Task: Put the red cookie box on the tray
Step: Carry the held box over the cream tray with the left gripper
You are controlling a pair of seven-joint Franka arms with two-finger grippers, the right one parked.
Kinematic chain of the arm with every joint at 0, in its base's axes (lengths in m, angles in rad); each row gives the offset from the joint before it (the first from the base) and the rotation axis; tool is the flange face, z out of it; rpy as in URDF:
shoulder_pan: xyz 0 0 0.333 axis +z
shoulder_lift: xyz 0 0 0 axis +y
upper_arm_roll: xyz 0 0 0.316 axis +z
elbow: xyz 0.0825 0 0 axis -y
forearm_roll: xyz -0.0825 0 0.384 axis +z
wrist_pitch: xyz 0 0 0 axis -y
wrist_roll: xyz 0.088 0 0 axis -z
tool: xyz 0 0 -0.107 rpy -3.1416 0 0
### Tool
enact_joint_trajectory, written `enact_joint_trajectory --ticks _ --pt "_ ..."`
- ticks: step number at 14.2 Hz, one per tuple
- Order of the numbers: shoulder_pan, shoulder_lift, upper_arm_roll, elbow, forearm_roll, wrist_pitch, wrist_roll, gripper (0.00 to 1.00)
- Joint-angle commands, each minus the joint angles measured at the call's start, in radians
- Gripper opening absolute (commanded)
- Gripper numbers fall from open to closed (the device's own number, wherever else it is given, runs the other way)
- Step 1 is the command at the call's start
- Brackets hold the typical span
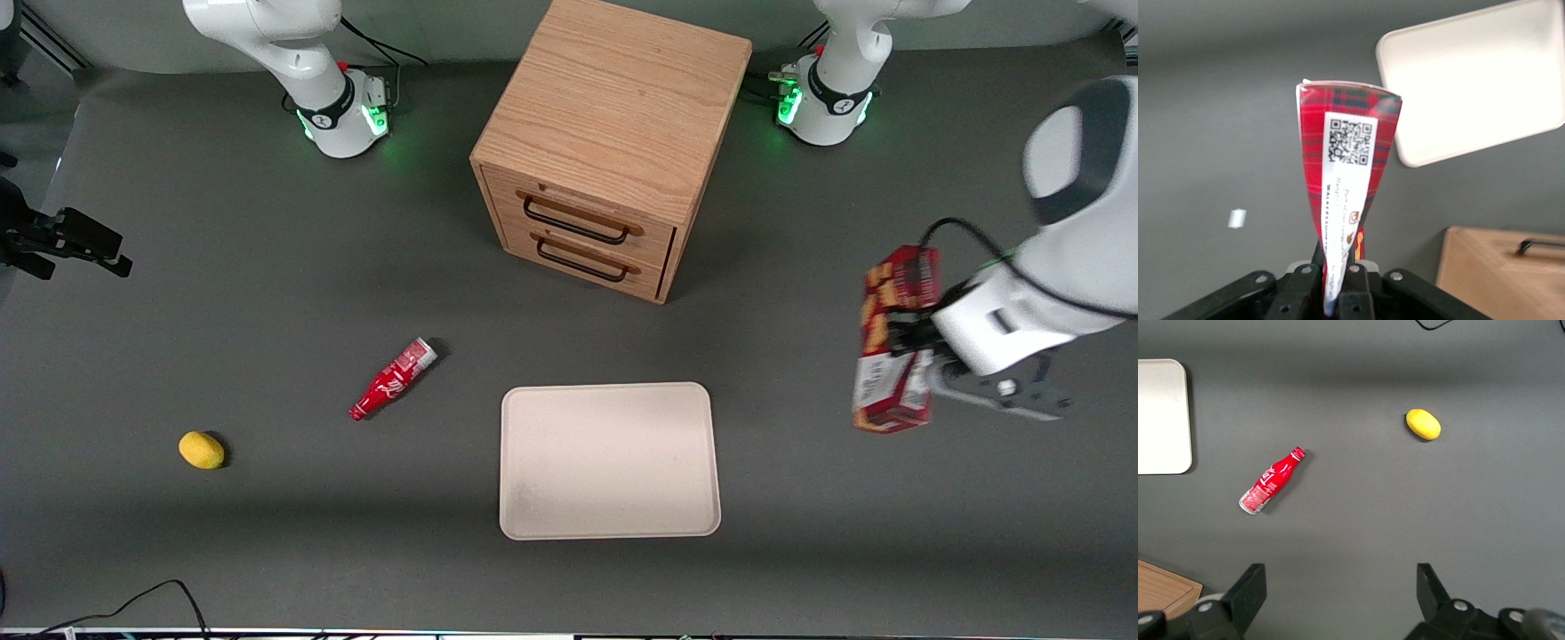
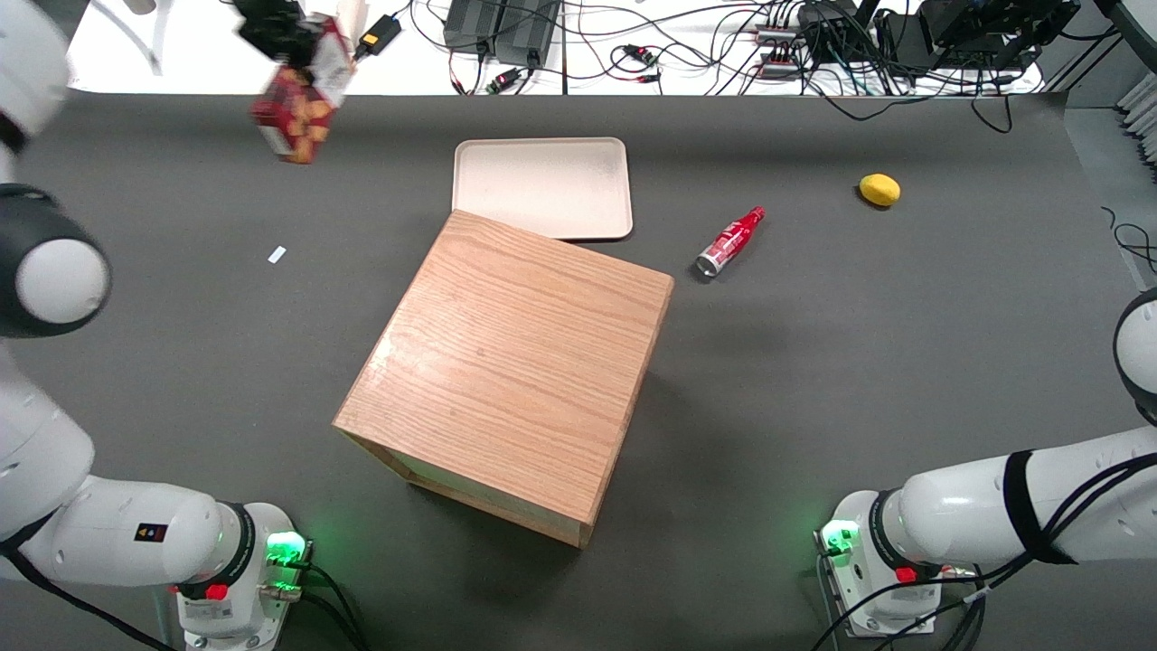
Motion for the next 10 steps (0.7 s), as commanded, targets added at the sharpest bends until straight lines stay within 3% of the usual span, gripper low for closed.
enact_joint_trajectory --ticks 1,5,8,10 --pt "-0.110 0.223 0.011 0.273 0.008 -0.001 -0.182 0.00" --pt "-0.186 0.360 0.017 0.311 0.016 0.193 -0.286 0.00" --pt "-0.225 0.449 0.017 0.312 0.091 0.278 -0.342 0.00" --pt "-0.223 0.492 0.017 0.312 0.093 0.330 -0.340 0.00"
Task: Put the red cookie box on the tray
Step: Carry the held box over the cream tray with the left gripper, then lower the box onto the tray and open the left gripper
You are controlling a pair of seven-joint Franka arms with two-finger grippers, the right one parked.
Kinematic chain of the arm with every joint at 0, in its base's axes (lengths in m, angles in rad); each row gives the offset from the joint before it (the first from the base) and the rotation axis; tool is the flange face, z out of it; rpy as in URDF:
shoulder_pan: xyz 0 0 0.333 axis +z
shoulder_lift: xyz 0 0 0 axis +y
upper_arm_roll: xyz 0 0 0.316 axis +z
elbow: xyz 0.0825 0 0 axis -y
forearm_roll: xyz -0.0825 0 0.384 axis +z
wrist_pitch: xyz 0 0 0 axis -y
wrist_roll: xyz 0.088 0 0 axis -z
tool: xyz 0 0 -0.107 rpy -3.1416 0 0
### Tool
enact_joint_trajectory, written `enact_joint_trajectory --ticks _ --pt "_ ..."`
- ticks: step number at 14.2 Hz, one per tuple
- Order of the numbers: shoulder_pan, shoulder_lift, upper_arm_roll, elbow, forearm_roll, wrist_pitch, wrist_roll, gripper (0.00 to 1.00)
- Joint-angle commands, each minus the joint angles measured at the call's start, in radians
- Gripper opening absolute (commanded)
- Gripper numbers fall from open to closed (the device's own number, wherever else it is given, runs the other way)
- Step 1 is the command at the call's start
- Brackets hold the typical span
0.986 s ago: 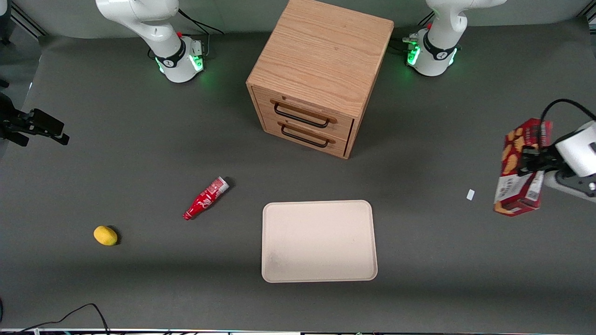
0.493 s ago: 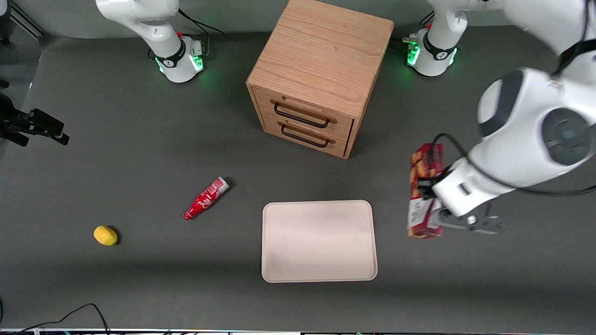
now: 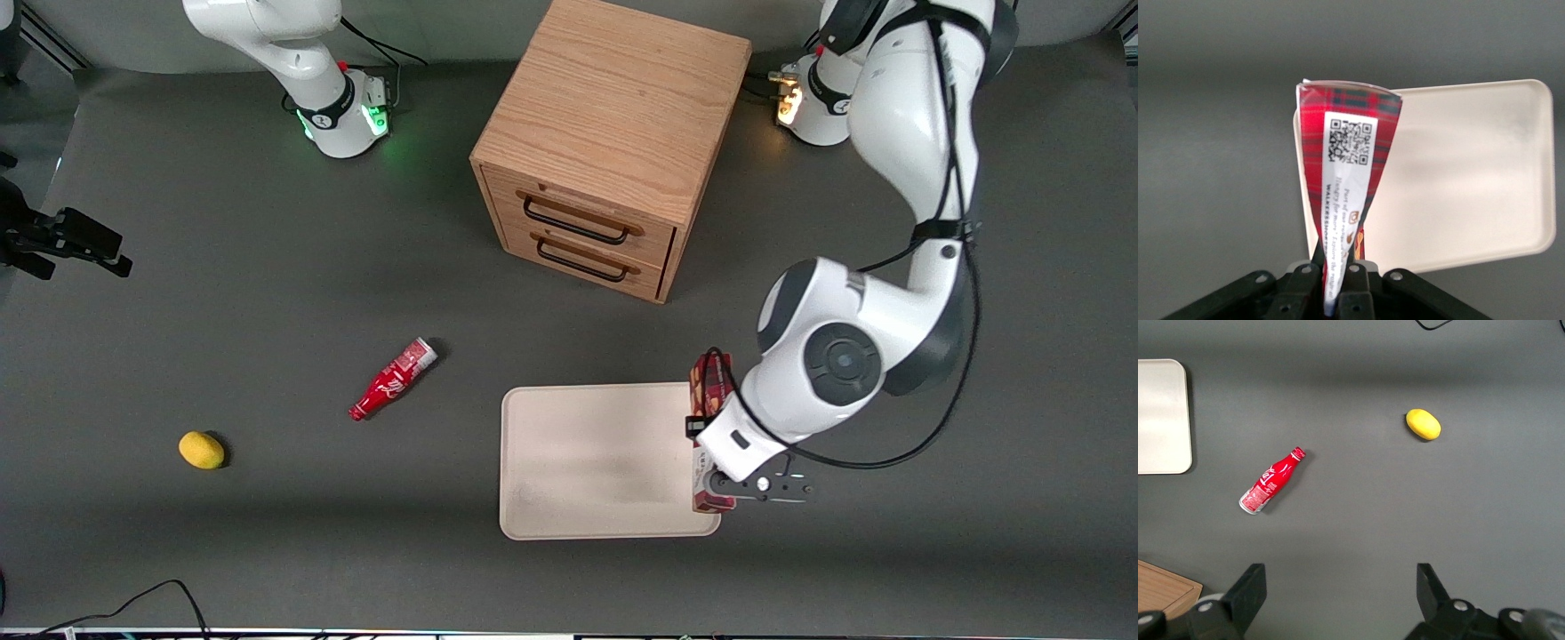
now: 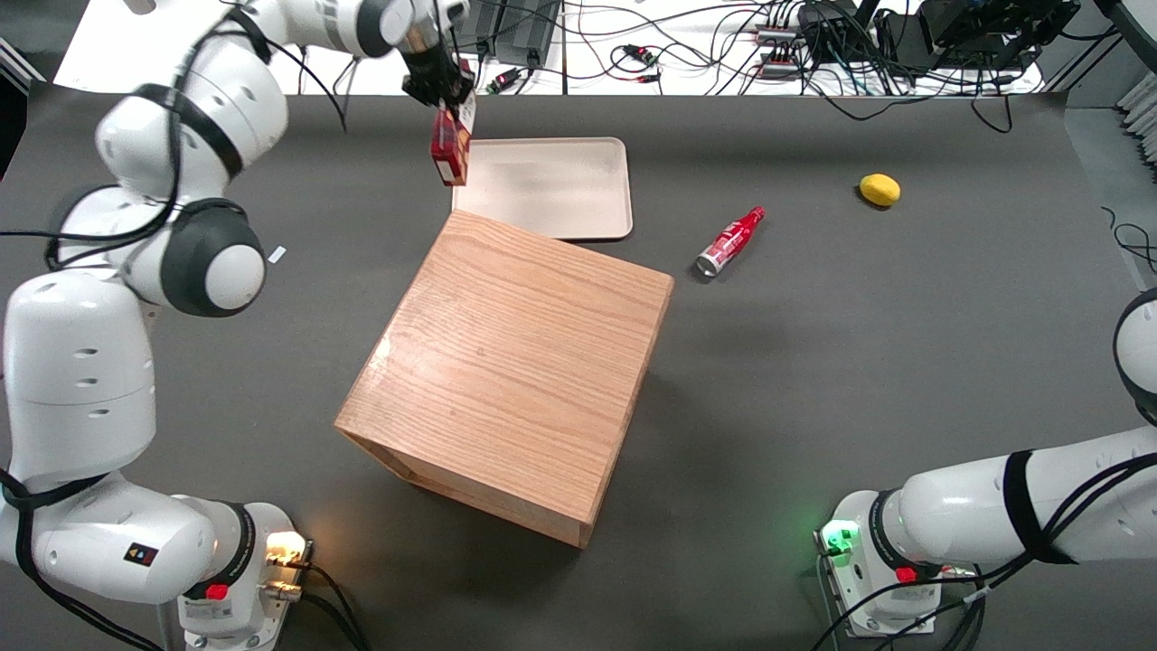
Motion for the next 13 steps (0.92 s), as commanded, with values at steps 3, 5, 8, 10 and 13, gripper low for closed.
enact_joint_trajectory --ticks 3,5,8,10,13 --pt "-0.017 0.117 0.016 0.065 0.021 0.077 -0.033 0.00" --pt "-0.017 0.146 0.018 0.065 0.021 0.111 -0.043 0.00" --pt "-0.018 0.184 0.038 0.065 0.021 0.157 -0.042 0.00" --pt "-0.018 0.198 0.038 0.065 0.022 0.174 -0.042 0.00" --pt "-0.020 0.209 0.039 0.063 0.025 0.192 -0.042 0.05"
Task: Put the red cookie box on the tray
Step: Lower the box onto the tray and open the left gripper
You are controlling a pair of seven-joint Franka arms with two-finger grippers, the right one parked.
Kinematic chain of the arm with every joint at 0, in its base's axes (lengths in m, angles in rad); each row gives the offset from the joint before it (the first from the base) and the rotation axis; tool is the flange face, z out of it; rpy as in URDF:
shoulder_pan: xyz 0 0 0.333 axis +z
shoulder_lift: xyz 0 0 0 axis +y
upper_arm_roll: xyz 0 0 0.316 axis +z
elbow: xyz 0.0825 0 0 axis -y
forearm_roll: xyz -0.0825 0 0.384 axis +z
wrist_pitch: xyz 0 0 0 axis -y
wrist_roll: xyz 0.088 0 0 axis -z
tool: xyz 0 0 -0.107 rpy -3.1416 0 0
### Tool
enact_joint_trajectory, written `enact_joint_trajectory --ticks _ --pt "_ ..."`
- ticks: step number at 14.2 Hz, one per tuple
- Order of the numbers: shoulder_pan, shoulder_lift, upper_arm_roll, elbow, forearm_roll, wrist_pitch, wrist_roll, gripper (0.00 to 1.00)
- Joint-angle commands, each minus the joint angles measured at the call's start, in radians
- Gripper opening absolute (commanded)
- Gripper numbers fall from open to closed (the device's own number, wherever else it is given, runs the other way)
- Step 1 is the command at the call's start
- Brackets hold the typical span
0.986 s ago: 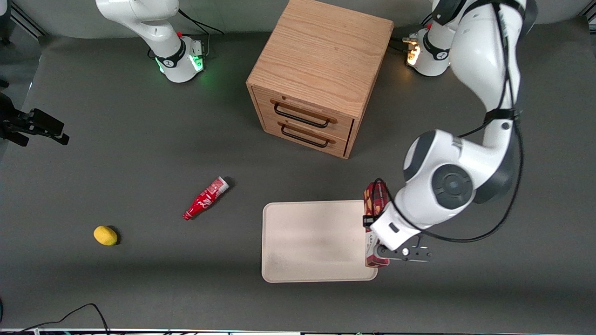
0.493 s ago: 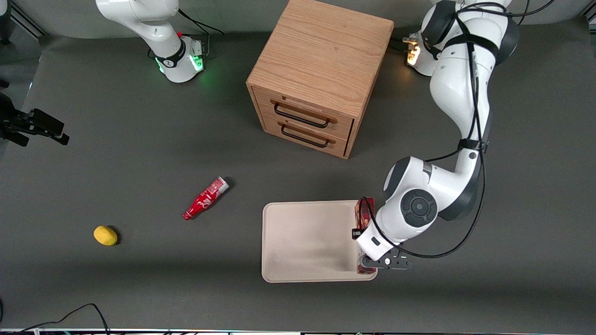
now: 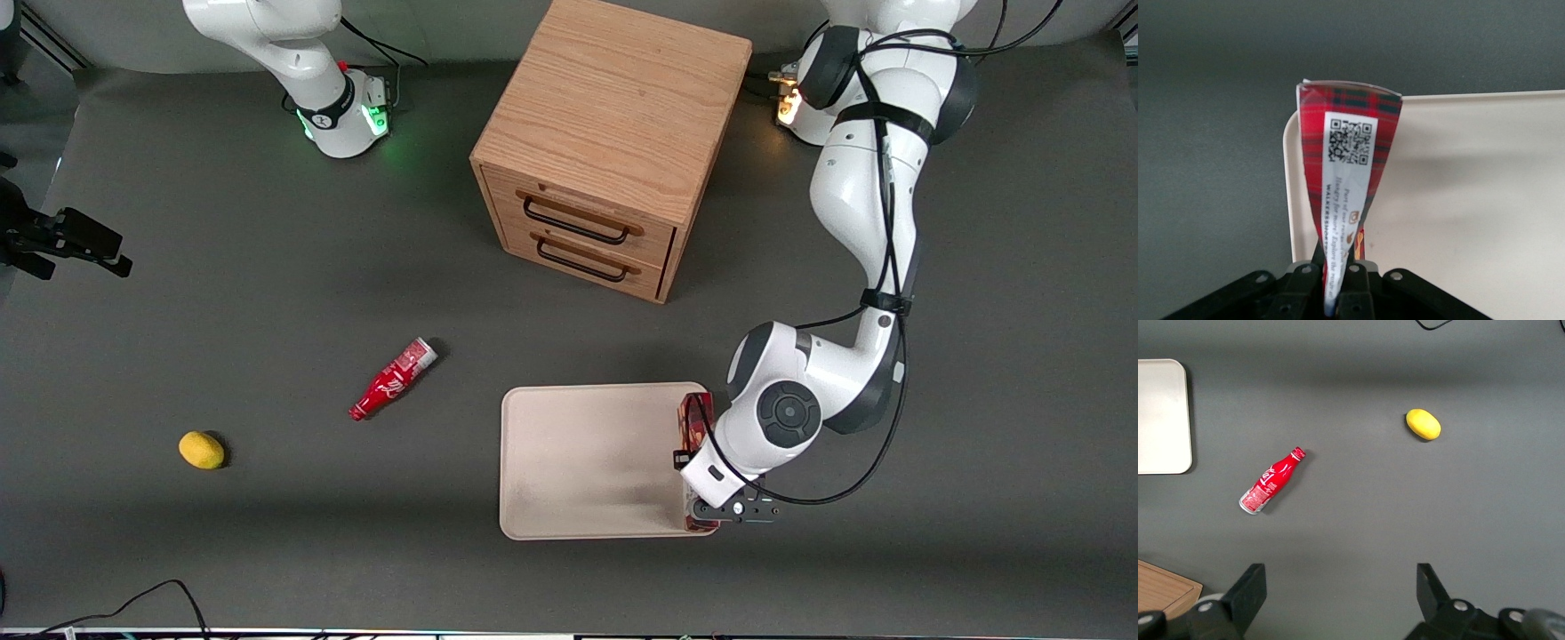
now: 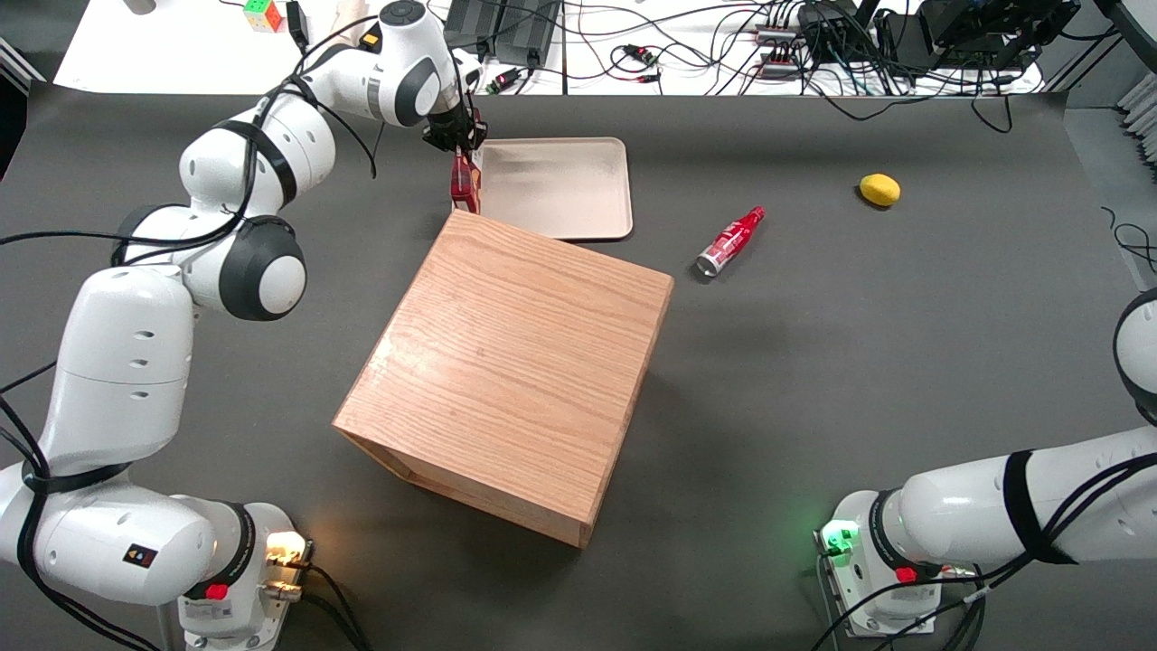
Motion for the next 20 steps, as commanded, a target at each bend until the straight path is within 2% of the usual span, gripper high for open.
enact_joint_trajectory --ticks 1,2,3,4,5,16,20 --pt "-0.017 0.023 0.012 0.041 0.028 0.012 -0.029 0.18" --pt "-0.026 0.025 0.012 0.039 0.031 0.017 -0.029 0.31" --pt "-0.028 0.025 0.012 0.038 0.032 0.020 -0.029 0.40" --pt "-0.030 0.028 0.012 0.036 0.032 0.025 -0.029 0.75" --pt "-0.030 0.028 0.012 0.036 0.034 0.025 -0.029 1.00" --pt "-0.030 0.027 0.012 0.038 0.045 0.014 -0.029 1.00" --pt "-0.025 -0.059 0.012 0.056 0.051 -0.197 -0.028 1.00"
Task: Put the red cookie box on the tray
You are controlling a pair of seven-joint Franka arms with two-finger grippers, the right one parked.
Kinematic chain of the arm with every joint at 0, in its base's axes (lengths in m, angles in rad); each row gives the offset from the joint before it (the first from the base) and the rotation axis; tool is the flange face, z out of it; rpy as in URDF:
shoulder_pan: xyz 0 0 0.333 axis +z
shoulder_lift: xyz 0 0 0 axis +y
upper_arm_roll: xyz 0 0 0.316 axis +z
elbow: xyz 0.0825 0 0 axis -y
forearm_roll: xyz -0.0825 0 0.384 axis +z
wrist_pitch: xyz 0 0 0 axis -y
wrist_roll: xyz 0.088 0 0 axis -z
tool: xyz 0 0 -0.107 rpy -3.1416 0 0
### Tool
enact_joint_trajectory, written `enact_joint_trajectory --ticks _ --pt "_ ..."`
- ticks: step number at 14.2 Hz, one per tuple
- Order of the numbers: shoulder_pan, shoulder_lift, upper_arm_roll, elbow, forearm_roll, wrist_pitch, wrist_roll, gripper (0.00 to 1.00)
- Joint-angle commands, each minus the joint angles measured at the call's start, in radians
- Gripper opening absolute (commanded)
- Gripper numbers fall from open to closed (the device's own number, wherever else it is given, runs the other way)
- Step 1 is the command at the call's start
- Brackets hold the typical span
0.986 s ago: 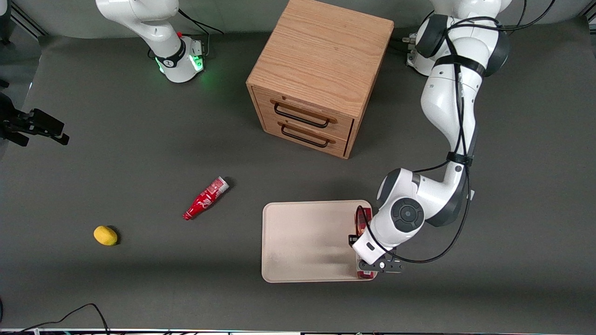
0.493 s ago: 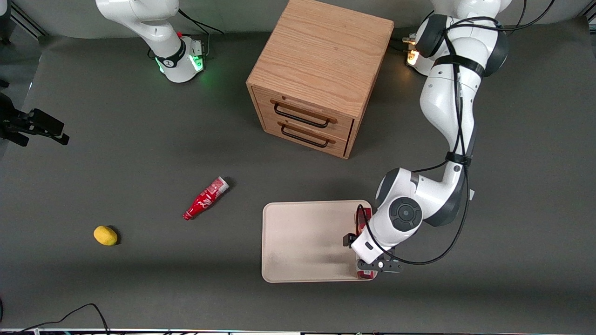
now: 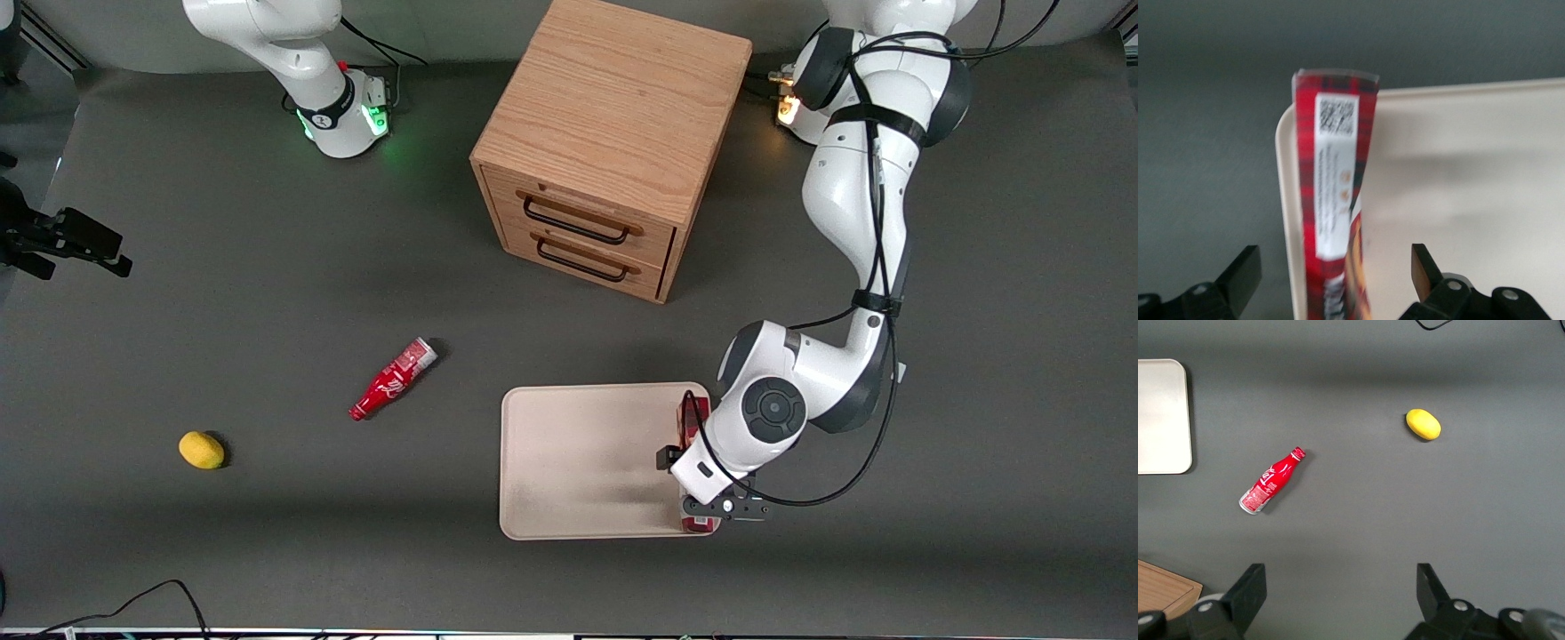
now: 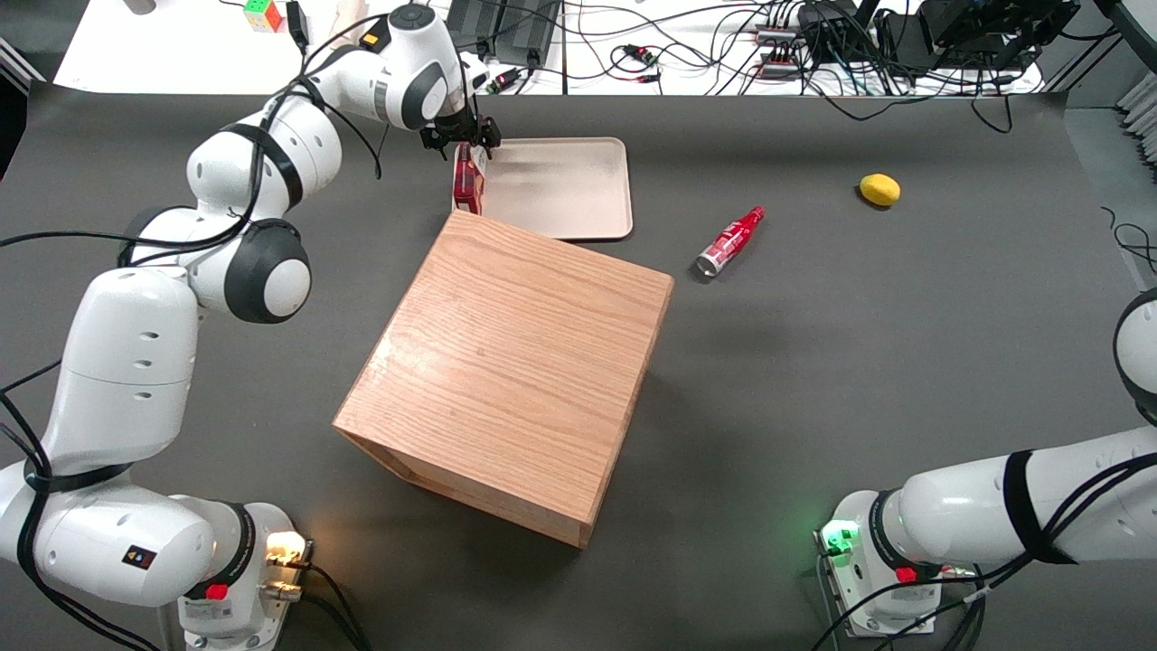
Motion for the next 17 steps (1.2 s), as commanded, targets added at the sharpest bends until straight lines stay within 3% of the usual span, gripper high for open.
enact_joint_trajectory --ticks 1,6,12,15,17 --pt "-0.006 -0.100 0.011 0.024 0.018 -0.190 -0.024 1.00" --pt "0.019 -0.330 0.009 -0.028 0.027 -0.436 0.005 1.00" --pt "0.172 -0.805 0.008 -0.591 0.018 -0.332 0.181 1.00" --pt "0.287 -0.960 0.008 -0.766 0.019 -0.317 0.309 1.00" --pt "0.342 -1.017 0.009 -0.809 0.019 -0.341 0.348 1.00"
